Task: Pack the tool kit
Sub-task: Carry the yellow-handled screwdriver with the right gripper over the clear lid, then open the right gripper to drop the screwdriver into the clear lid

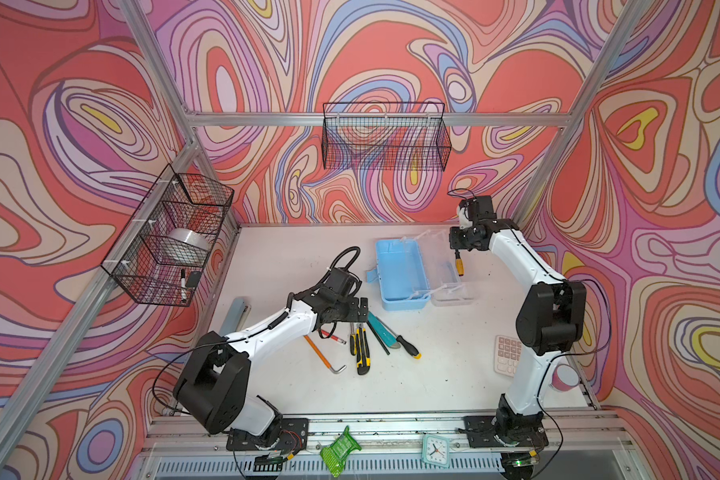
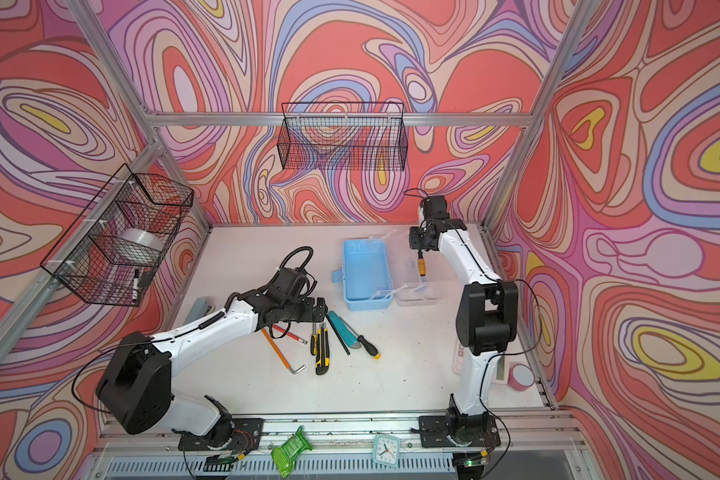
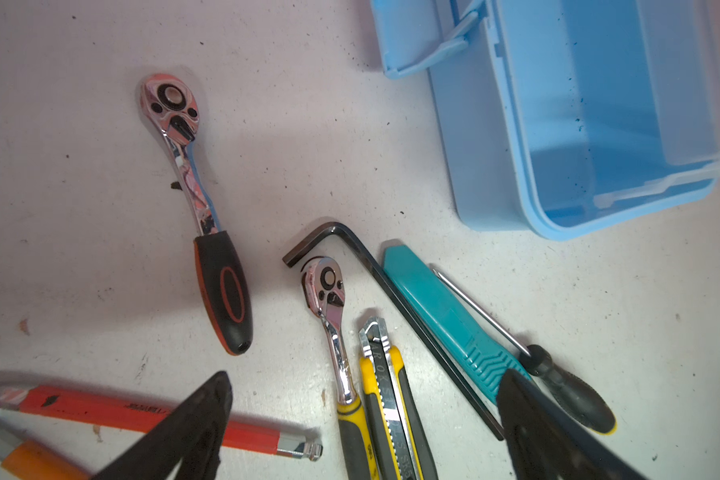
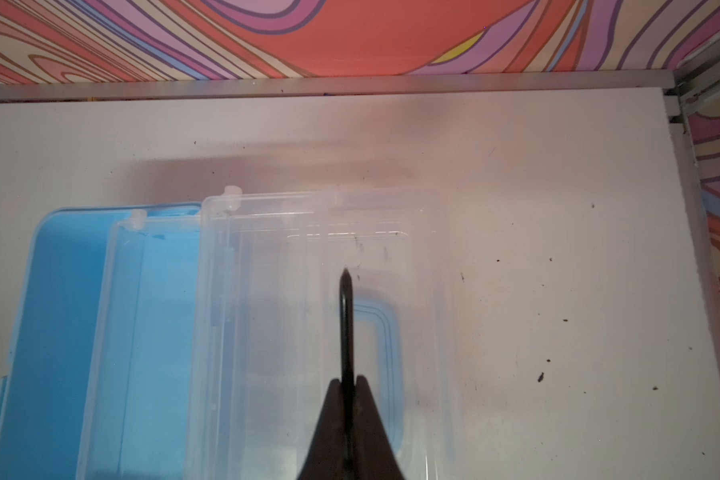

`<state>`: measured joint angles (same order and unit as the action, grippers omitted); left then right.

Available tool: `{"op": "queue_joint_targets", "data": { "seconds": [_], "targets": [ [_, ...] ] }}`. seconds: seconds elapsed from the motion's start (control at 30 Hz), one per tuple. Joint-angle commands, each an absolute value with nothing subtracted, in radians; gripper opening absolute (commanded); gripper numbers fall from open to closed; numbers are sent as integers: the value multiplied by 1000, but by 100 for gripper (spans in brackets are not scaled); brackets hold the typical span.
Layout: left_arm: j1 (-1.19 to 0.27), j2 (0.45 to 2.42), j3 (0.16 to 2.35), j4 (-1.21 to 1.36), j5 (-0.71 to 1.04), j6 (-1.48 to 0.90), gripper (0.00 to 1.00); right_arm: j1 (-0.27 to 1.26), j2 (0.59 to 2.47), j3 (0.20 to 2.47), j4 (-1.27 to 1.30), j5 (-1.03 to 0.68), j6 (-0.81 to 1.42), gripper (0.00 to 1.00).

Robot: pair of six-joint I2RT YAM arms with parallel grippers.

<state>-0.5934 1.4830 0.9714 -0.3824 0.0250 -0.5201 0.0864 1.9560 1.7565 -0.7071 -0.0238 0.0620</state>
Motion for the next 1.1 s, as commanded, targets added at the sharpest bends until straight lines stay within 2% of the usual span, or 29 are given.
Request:
{"op": "queue_joint_targets", "data": {
  "seconds": [0.0,0.17,0.3,0.37,0.47,0.67,0.83,1.07],
  "targets": [
    [-586,1499,1001,-423,15,-527,100,84,1983,1777,-729,-46,60,0],
    [-587,1508,1018,-431,20,-528,100,84,2000,1788,-735,-49,67,1],
    [-588,1513,1027,-435,21,-531,100,83,1996,1798,-741,-40,83,20],
    [-588,1514,1028,-433,20,-532,100,83,1989,1799,-742,-38,90,36],
    [-588,1513,1029,-433,15,-537,100,84,1962,1798,-738,-48,89,50],
    [-588,1503,1007,-421,-5,-576,100,83,1846,1738,-706,-66,97,67],
    [-586,1484,986,-419,-50,-610,100,115,1696,1595,-656,-111,88,70],
    [-584,1444,956,-432,-105,-644,100,266,1488,1326,-585,-39,103,70]
  ]
}}
